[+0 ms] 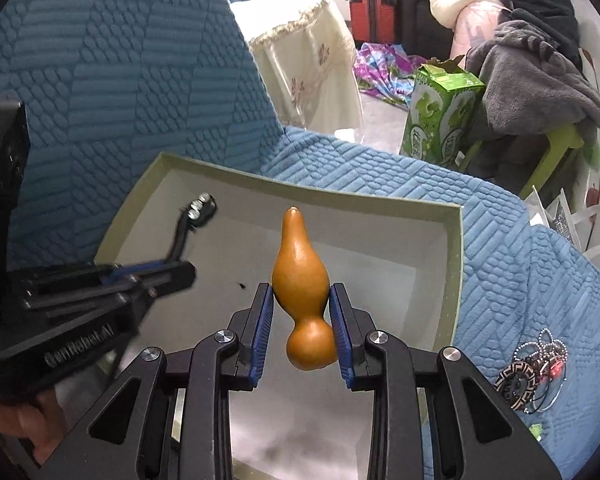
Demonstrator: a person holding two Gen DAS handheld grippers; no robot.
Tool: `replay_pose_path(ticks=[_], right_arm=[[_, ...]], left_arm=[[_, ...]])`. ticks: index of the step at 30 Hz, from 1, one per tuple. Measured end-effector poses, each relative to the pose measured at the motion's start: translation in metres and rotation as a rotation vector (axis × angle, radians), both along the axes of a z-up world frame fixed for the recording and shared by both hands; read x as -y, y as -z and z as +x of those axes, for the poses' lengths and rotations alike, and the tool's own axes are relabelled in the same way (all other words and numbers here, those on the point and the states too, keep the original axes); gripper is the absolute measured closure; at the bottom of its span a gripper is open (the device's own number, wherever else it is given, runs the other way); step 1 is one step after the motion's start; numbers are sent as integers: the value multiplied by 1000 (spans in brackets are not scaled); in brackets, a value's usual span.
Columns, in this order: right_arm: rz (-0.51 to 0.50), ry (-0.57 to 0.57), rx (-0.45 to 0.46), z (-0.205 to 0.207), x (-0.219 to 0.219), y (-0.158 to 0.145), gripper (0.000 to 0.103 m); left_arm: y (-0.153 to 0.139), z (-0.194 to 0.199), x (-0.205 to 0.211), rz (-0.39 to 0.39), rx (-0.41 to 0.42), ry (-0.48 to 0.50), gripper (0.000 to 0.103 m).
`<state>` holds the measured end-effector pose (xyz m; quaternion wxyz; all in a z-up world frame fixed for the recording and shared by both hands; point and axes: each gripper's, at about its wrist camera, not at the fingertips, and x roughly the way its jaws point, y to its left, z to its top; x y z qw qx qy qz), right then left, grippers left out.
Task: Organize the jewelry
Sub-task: 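Open both tools to drop the clip and pendant into the box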
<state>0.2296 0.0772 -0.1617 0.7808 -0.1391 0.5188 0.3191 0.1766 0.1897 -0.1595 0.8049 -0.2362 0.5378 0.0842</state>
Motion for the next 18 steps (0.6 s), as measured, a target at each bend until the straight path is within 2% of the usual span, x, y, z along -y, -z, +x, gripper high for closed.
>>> replay_pose_path(ticks=[5, 8, 10, 12, 14, 18], right_arm=[[8, 3, -23, -1, 4, -2, 76], [22, 6, -11, -3, 9, -12, 75], [34, 11, 0, -5, 13, -21, 71], [44, 19, 19, -8, 18, -30, 64], [56, 24, 31, -11, 25, -40, 63], [89, 44, 63, -19, 41, -63, 63]], left_arm=[[-10, -6, 4, -12, 15, 9, 94], [-22, -7, 10, 10, 29, 27, 94], [-30, -9, 12, 7, 43, 27, 86], [-39, -13, 14, 18, 54, 20, 55], [-49, -15, 16, 33, 74, 14, 50], [-75, -23, 28, 48, 134, 33, 50]])
